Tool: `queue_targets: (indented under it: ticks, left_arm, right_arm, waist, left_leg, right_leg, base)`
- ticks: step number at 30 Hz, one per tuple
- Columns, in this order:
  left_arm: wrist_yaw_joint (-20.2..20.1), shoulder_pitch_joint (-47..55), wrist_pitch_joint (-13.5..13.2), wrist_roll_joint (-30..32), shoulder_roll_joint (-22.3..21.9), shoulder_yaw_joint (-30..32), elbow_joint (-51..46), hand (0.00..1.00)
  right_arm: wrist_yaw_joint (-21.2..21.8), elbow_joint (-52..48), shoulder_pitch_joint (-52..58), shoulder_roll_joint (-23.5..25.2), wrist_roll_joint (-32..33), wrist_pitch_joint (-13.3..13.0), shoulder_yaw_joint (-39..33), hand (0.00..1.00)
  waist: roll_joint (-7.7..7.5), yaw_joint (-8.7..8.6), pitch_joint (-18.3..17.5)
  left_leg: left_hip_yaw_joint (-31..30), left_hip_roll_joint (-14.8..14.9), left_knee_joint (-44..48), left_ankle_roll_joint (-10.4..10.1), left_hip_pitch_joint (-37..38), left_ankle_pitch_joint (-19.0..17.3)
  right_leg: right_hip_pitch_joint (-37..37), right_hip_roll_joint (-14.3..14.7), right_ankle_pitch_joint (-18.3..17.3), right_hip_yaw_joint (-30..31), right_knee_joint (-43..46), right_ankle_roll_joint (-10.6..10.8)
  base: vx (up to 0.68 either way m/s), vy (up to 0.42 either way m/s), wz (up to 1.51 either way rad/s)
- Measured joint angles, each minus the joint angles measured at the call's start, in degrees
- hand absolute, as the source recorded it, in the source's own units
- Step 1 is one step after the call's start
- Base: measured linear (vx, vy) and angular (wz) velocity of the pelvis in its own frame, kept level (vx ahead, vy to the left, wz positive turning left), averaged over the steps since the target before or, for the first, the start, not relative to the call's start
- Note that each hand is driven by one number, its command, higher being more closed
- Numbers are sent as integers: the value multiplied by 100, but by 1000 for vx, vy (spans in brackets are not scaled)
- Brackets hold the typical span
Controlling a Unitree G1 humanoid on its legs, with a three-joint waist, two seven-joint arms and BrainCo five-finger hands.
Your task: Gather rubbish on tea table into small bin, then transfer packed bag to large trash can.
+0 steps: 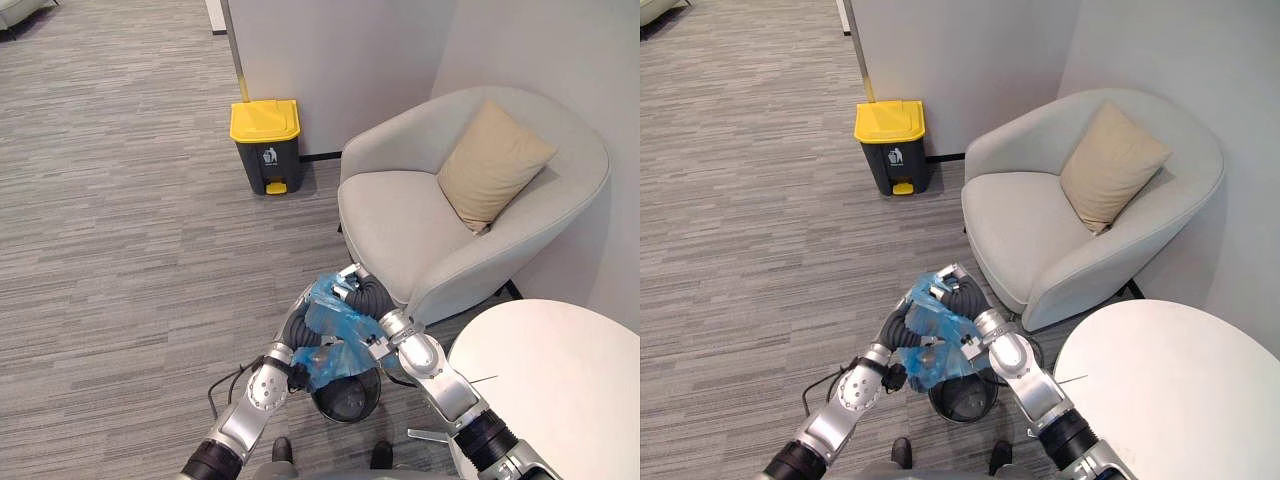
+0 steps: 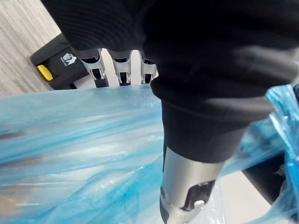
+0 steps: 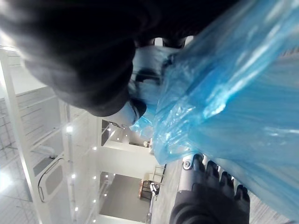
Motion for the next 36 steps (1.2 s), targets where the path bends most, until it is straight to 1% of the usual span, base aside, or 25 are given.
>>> queue_targets:
  ticks: [5, 7, 11, 14, 18, 22, 25, 29, 30, 32, 36]
  left_arm:
    - [113, -127, 103, 89, -7, -46, 54, 0]
    - [116, -136, 118, 104, -21, -48, 129, 0]
    - [115, -146, 130, 134, -111, -51, 282, 0]
    - [118, -148, 131, 139, -124, -50, 283, 0]
    - [131, -206, 131, 139, -189, -52, 407, 0]
    - [130, -324, 209, 140, -221, -99, 526, 0]
    - [135, -391, 211, 141, -230, -121, 557, 0]
    - [248, -427, 215, 139, -230, -147, 611, 0]
    - [256, -435, 216, 139, -230, -156, 611, 100]
    - [326, -550, 230, 140, -232, -243, 648, 100]
    - [392, -747, 241, 138, -238, -324, 712, 100]
  right_arm:
    - [121, -150, -80, 104, 347, -8, 99, 100]
    - [133, -168, -225, 99, 527, -8, 260, 100]
    - [253, -420, -235, 129, 808, -8, 531, 100]
    - [350, -433, -373, 169, 999, -7, 712, 100]
    - [349, -475, -449, 204, 1145, -6, 793, 100]
    - [346, -475, -603, 217, 1246, 10, 1078, 100]
    - [345, -475, -688, 222, 1251, 12, 1165, 100]
    - [338, -474, -811, 236, 1361, 36, 1231, 100]
    - [335, -474, -837, 236, 1375, 38, 1250, 100]
    - [329, -474, -891, 237, 1406, 39, 1378, 100]
    - [312, -474, -982, 259, 1469, 40, 1415, 100]
  waist:
    - [-87, 2, -58]
    - [-123, -4, -87]
    - [-127, 6, -125]
    - [-128, 8, -143]
    - [-129, 18, -147]
    - [-130, 17, -148]
    - [-135, 20, -151]
    - [-160, 24, -170]
    - [-165, 24, -173]
    - [-187, 31, -189]
    - [-195, 29, -194]
  left_leg:
    - [0, -1, 0, 1, 10, 1]
    - [0, 0, -1, 0, 41, 0]
    - [-2, 4, -8, -1, 48, 0]
    - [-2, 12, -8, -1, 50, 0]
    - [-3, 17, -9, -2, 51, 0]
    - [-3, 21, -8, -2, 50, 1]
    - [-6, 25, -7, -2, 50, 1]
    - [-12, 27, -6, -3, 48, 1]
    - [-13, 27, -6, -3, 48, 1]
    - [-29, 27, -6, -3, 45, 1]
    - [-51, 26, -5, -3, 44, 1]
  right_leg:
    - [11, 0, 2, 2, -3, -1]
    - [41, 2, 3, 2, -14, -2]
    - [78, 14, 33, 1, -80, -6]
    - [79, 24, 34, 2, -82, -8]
    - [81, 31, 37, 2, -86, -12]
    - [85, 40, 52, 3, -100, -33]
    - [90, 45, 56, 2, -107, -38]
    - [94, 48, 59, -1, -117, -41]
    - [95, 48, 59, -2, -119, -42]
    - [107, 50, 59, -15, -128, -42]
    - [127, 52, 61, -30, -150, -45]
  base:
    - [0, 0, 0]
    - [0, 0, 0]
    - [0, 0, 0]
    - [0, 0, 0]
    - [0, 0, 0]
    - [0, 0, 0]
    - [0, 0, 0]
    - [0, 0, 0]
    - [0, 0, 0]
    - [0, 1, 2]
    - [-1, 2, 2]
